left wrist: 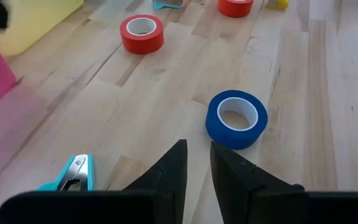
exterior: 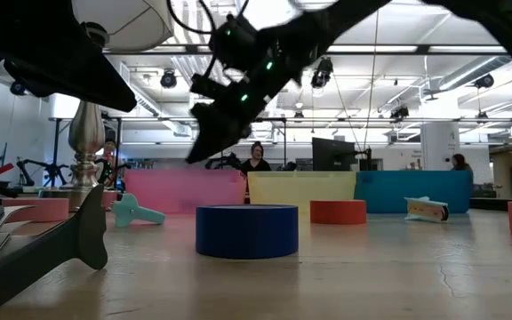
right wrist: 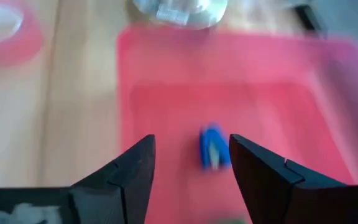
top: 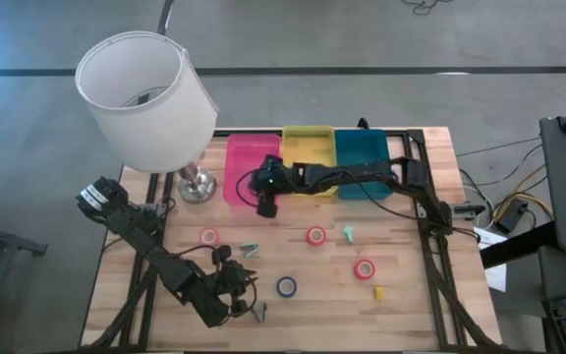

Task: Pick and place Stapler, Stapler remover, tape
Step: Put the yellow stapler into the pink bin

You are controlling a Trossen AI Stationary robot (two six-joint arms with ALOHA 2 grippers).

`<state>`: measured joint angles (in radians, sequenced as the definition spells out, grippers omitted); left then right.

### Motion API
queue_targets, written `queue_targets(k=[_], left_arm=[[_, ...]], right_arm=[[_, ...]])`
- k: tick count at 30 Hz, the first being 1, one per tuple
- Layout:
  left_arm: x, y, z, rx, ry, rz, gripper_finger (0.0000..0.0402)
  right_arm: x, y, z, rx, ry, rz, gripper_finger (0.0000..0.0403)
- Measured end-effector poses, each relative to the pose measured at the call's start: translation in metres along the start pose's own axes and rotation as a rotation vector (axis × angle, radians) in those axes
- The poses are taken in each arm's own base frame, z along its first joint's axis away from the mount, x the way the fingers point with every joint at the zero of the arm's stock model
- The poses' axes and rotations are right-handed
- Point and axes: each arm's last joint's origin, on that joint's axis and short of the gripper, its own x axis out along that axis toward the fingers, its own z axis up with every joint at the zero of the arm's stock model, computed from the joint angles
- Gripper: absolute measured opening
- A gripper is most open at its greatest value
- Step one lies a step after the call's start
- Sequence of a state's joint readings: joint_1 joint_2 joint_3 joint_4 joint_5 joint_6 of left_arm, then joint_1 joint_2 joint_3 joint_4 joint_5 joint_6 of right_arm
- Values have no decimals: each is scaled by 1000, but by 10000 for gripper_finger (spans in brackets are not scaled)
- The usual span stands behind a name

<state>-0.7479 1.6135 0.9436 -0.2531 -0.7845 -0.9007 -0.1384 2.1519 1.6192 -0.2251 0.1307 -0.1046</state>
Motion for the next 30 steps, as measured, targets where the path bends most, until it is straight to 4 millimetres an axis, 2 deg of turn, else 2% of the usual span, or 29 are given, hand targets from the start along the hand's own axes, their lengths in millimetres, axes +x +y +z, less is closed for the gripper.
queue_targets(k=[5,9,16,19,24,27,30], left_arm=[[0,0,0,-1,0,0,73],[0,0,0,-2,-1,-1,73],[0,0,0,0,-1,-1,73],[0,0,0,1,0,-1,73],[0,0,0,2,0,0,73],[0,0,0,2,0,0,73],[0,0,0,4,1,0,73]], right_arm=[[-44,27,-7,117,246,46,203],[-81,59,-10,113,366,79,203],[-131,127,-17,53,352,177,203],[-147,157,-31,33,369,215,203],[-165,204,-65,51,442,247,203],[-174,223,-89,87,502,236,203],[-180,234,-107,140,545,210,203]])
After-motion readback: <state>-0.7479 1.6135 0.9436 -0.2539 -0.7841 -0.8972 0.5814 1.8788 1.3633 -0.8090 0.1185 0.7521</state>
